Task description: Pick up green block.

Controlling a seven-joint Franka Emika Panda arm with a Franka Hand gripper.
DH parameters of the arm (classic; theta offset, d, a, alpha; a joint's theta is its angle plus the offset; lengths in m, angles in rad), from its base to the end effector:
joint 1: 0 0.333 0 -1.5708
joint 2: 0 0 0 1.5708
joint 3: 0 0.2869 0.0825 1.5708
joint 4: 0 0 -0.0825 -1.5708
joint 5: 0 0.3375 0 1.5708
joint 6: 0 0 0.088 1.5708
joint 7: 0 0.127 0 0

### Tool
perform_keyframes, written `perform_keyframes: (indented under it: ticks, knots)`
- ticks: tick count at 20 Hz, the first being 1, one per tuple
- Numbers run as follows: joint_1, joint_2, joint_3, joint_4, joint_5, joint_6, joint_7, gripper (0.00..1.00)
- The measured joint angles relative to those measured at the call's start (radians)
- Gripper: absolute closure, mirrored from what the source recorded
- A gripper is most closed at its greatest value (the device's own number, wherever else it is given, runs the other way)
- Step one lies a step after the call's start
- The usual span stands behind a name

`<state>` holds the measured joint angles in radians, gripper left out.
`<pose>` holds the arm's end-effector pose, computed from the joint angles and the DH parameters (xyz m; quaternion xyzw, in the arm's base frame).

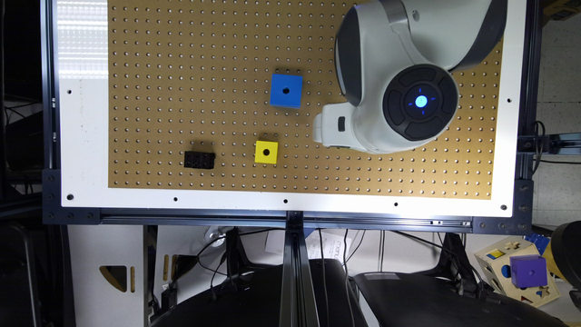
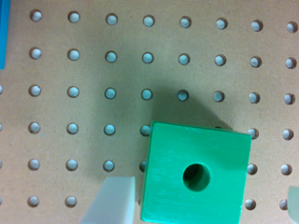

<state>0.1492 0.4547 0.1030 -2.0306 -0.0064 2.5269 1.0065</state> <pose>0.5472 0.1404 0.2155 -0.9281 0.3710 -0.0057 0.0296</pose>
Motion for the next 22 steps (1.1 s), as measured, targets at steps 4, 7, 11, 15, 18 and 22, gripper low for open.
perform_keyframes:
  ticks: [4, 7, 11, 15, 18, 22]
  knots:
    - [0.000, 0.064, 0.000, 0.002, -0.0001, 0.047, 0.000, 0.00]
    - [0.000, 0.098, 0.000, 0.020, -0.0006, 0.066, 0.000, 0.00]
    - [-0.001, 0.098, 0.000, 0.021, -0.0006, 0.067, -0.001, 1.00]
    - [-0.001, 0.098, 0.000, 0.021, -0.0006, 0.066, -0.001, 1.00]
    - [-0.002, 0.098, -0.001, 0.021, -0.0006, 0.065, -0.001, 1.00]
    - [-0.002, 0.098, -0.001, 0.021, -0.0006, 0.065, -0.001, 1.00]
